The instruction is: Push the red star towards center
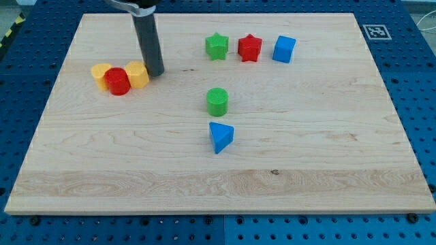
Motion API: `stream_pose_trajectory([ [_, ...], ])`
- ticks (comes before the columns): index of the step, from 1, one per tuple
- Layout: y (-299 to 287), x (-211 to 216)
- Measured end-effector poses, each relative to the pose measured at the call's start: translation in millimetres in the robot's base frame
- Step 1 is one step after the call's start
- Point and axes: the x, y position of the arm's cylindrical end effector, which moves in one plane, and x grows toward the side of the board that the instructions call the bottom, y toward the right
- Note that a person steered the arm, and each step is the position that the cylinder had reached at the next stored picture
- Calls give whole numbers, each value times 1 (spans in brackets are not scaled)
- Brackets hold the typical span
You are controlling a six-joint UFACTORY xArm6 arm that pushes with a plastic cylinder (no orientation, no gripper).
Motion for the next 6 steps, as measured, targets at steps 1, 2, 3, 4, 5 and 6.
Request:
stream_pose_trajectory([
  [1, -1, 0],
  [2, -1, 0],
  [3, -1, -23],
  [4, 7, -88],
  [5, 33, -137],
  [6, 82, -156],
])
